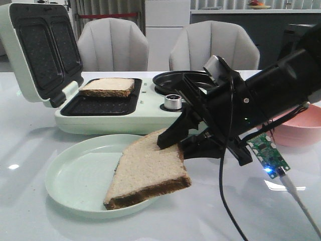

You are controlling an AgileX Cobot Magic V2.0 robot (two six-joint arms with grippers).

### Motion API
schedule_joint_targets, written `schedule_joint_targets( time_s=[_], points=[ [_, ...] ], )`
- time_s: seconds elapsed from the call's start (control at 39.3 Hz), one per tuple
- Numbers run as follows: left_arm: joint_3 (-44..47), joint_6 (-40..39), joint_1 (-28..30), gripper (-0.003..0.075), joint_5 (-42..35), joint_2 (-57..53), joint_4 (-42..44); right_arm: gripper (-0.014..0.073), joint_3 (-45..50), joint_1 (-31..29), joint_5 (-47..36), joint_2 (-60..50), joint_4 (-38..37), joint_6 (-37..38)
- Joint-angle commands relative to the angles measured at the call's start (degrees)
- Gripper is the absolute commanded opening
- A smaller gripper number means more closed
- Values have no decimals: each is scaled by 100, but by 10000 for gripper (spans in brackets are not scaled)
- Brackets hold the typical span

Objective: Make breakfast with bread and shrimp
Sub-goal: 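Reach the right gripper to the remaining bread slice on the plate, then lift the bread with the right gripper and carry it over the plates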

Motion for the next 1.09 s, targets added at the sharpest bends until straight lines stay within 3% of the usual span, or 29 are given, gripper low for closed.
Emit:
schedule_joint_targets(
  time_s=[0.0,0.31,0.48,0.69,1.07],
  points=[
    [-144,-44,-42,492,-450,64,-52,220,-133,-60,323,-408,160,-209],
    [-144,-44,-42,492,-450,64,-52,220,-133,-230,454,-1094,155,-635],
    [-144,-44,-42,492,-450,64,-52,220,-274,-230,956,-1423,246,-933],
    [-144,-44,-42,492,-450,64,-52,220,-612,-230,1080,-1266,1540,-934],
    [-144,-44,-42,492,-450,64,-52,224,-2504,195,620,-270,1190,-869]
  ],
)
